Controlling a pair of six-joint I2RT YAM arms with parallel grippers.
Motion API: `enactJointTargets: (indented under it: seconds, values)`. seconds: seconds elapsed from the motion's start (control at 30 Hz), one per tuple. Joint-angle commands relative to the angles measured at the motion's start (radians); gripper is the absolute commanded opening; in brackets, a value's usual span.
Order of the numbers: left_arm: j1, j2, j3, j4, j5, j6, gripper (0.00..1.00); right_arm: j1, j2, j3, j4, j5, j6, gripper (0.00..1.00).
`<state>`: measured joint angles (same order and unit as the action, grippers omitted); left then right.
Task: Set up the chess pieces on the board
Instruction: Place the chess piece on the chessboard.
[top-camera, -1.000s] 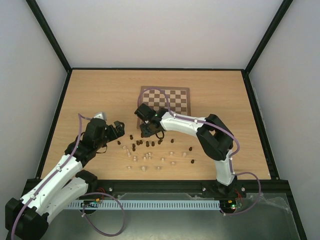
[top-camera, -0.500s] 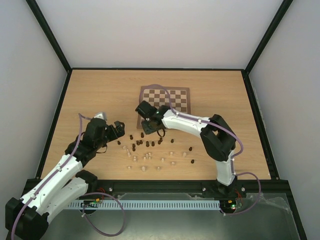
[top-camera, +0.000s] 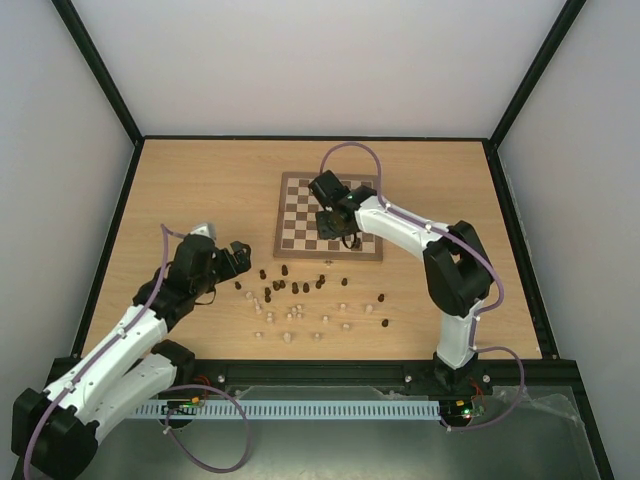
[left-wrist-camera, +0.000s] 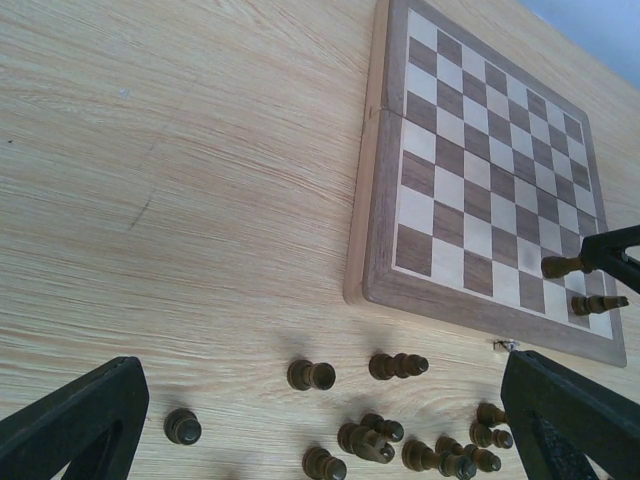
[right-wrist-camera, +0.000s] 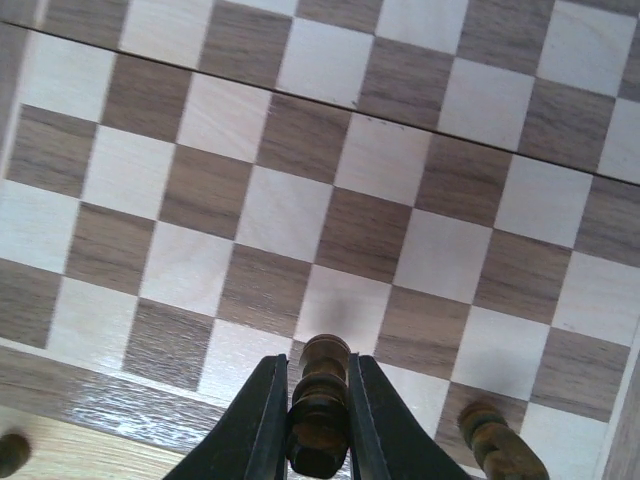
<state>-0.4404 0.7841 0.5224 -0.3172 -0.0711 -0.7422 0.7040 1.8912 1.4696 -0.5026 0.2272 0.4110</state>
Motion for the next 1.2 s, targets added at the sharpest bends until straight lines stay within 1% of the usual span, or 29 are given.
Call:
enactJointTargets:
  seconds: [0.0, 0.47, 0.57, 0.77, 1.0, 1.1, 1.17]
  values:
    - [-0.003, 0.013, -0.004, 0.019, 0.003, 0.014, 1.00, -0.006, -0.024, -0.034, -0.025, -0.011, 0.005, 0.06]
    - [-0.003, 0.031, -0.013, 0.038, 0.011, 0.012, 0.99, -0.006, -0.026, -0.084, -0.008, -0.029, 0.015, 0.06]
    - [-0.003, 0.036, -0.013, 0.041, 0.013, 0.011, 1.00, -0.007, -0.031, -0.098, -0.001, -0.036, 0.016, 0.07]
    - [-0.003, 0.044, -0.012, 0.042, 0.015, 0.009, 1.00, -0.006, -0.040, -0.101, 0.003, -0.046, 0.015, 0.25]
    - [-0.004, 0.045, -0.011, 0.041, 0.014, 0.009, 1.00, -0.007, -0.055, -0.073, -0.012, -0.045, 0.005, 0.30]
    - [-0.003, 0.049, -0.006, 0.040, 0.014, 0.010, 0.99, -0.006, -0.079, -0.068, -0.013, -0.047, 0.005, 0.37]
    - [-0.003, 0.051, -0.005, 0.040, 0.013, 0.010, 0.99, -0.006, -0.103, -0.066, -0.015, -0.053, 0.005, 0.44]
